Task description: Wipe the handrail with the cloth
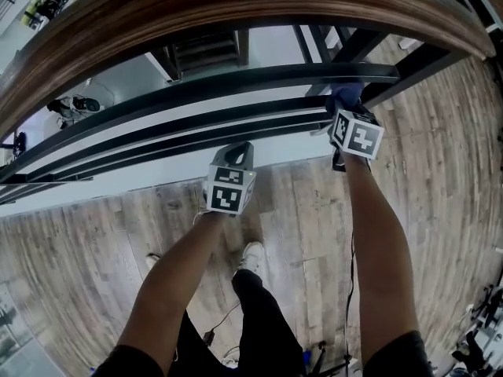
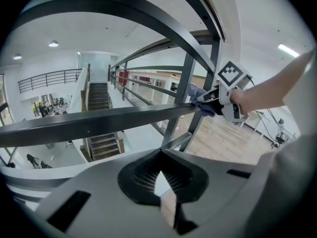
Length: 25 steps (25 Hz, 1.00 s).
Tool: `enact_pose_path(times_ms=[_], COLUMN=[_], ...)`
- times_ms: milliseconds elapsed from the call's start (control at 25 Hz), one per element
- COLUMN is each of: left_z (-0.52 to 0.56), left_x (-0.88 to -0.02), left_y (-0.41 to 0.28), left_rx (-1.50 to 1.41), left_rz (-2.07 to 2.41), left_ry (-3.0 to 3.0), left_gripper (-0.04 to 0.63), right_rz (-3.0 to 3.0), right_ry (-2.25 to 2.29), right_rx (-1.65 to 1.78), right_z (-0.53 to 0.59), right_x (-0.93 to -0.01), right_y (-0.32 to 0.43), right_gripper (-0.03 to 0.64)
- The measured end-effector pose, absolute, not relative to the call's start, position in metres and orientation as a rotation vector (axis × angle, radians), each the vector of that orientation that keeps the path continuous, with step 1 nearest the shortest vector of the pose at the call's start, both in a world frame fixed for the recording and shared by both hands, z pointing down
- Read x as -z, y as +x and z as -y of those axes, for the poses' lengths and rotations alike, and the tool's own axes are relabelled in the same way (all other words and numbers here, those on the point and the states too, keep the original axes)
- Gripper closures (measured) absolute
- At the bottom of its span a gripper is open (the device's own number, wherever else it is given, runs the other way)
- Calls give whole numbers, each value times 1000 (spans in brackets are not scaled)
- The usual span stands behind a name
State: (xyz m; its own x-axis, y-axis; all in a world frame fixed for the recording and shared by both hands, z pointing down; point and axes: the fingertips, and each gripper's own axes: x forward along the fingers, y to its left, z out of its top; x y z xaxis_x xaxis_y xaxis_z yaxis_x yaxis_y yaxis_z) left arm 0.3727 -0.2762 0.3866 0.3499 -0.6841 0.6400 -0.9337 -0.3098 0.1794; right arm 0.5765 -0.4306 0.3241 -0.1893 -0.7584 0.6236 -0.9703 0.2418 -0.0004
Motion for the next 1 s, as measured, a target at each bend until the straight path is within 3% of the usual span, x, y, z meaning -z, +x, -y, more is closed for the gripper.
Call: enact_pose_path(times_ms=[200, 480, 720, 1000], left_z=[262, 226, 170, 87], left_x=[-397, -407, -422, -457], left_y=[338, 271, 155, -28], left_rx=[-576, -490, -415, -346], left_rz=[1450, 1500, 1612, 1762], left_ry=[2043, 2018, 1975, 1834], left_gripper=[594, 592, 592, 594], right_rz=[2133, 2424, 2505, 2546], right_ry=[1601, 1508, 1320, 1102], right_rx=[-387, -340, -295, -298], right_z=[417, 333, 249, 181], right_x=[-320, -325, -361, -418], right_y=[562, 458, 330, 145], right_gripper=[523, 523, 524, 523])
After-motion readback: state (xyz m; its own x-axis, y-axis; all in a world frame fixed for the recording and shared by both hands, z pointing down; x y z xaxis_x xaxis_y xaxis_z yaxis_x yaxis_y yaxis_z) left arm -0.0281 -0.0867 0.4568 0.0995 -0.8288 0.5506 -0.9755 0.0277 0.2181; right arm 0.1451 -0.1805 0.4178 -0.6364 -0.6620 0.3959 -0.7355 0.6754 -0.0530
